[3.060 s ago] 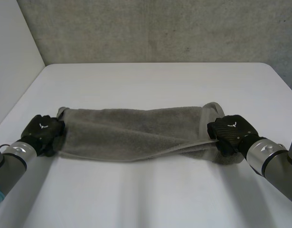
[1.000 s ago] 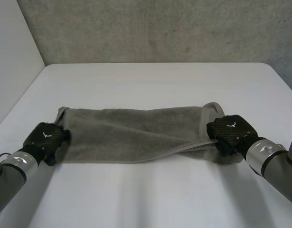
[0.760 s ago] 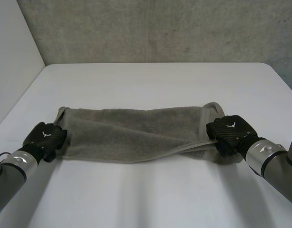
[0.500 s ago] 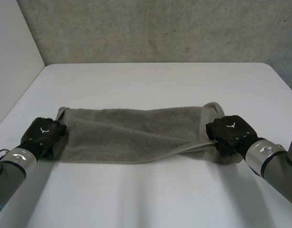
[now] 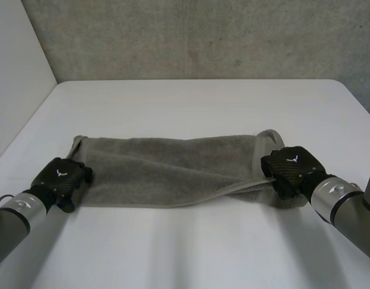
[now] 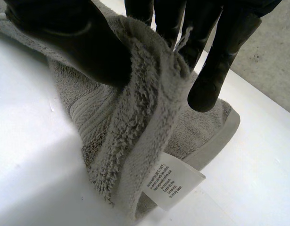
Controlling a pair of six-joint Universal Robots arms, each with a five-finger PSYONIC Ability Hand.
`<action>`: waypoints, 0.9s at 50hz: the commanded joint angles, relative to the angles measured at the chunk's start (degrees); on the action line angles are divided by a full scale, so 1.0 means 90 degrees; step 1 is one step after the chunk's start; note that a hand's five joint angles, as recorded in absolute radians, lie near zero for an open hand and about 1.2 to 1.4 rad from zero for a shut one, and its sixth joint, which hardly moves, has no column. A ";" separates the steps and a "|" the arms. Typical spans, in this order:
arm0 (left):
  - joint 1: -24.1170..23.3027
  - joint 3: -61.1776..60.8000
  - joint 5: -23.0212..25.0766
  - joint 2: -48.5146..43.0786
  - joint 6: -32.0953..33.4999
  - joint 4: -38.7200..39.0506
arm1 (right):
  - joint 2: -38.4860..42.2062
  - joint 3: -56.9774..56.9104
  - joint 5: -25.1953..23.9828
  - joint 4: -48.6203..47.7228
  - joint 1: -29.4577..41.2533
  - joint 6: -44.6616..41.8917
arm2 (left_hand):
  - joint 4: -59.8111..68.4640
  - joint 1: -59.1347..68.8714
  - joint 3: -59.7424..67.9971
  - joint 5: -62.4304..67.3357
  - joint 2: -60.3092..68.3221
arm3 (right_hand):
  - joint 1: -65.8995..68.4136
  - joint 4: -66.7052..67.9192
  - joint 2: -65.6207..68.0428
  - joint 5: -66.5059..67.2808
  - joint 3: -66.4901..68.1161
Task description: Fold the laundry
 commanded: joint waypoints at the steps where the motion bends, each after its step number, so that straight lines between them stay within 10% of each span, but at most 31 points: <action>1: -0.0013 0.0116 -0.0031 -0.0222 0.0004 0.0404 | -0.0001 0.0000 0.0000 0.0000 0.0009 -0.0002 | 0.0583 0.0580 0.0581 0.0586 0.0578 | 0.0370 0.0377 0.0425 0.0106 0.0346; 45: -0.0267 0.0331 -0.0011 -0.0350 -0.0035 0.0386 | 0.0057 -0.0019 0.0000 0.0000 0.0000 -0.0002 | 0.2470 0.2468 0.2469 0.2474 0.2466 | 0.0370 0.0377 0.0425 0.0106 0.0346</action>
